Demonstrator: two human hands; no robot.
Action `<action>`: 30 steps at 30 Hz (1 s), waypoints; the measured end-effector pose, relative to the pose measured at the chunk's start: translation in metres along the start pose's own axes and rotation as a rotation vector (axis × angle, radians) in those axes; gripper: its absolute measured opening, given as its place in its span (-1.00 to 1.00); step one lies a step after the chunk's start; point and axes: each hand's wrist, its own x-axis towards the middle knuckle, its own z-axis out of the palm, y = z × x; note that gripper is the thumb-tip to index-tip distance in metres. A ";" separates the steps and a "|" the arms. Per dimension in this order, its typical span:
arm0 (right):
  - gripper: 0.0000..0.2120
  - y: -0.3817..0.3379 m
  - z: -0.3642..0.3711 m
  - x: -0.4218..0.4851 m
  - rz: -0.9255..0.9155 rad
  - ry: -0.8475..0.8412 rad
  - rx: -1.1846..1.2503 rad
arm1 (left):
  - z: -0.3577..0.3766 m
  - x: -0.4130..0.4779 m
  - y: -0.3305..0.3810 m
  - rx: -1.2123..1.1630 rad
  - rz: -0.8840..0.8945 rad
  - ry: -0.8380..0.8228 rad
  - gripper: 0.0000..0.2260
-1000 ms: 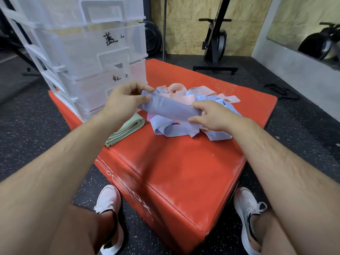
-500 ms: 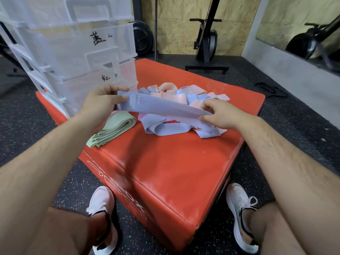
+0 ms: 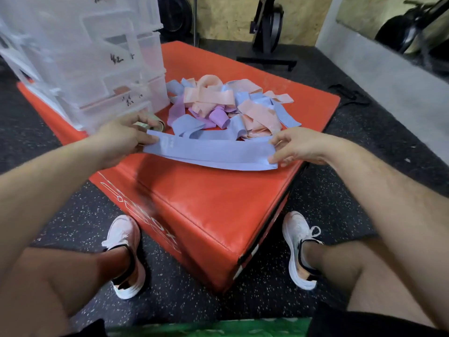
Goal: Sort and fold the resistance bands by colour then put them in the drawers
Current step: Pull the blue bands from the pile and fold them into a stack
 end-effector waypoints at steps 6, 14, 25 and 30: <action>-0.87 0.018 0.021 0.002 0.036 0.022 -0.039 | 0.009 -0.003 -0.034 0.151 -0.039 0.073 -0.71; -0.82 0.029 0.019 0.001 -0.037 0.169 -0.165 | 0.011 -0.001 -0.045 0.250 -0.025 0.125 -0.76; -0.70 0.035 0.016 -0.001 -0.081 0.246 -0.114 | 0.018 -0.006 -0.046 0.694 0.153 0.182 -0.88; -0.88 0.038 0.018 0.000 -0.147 0.223 -0.423 | 0.017 -0.008 -0.050 0.846 0.388 0.140 -0.94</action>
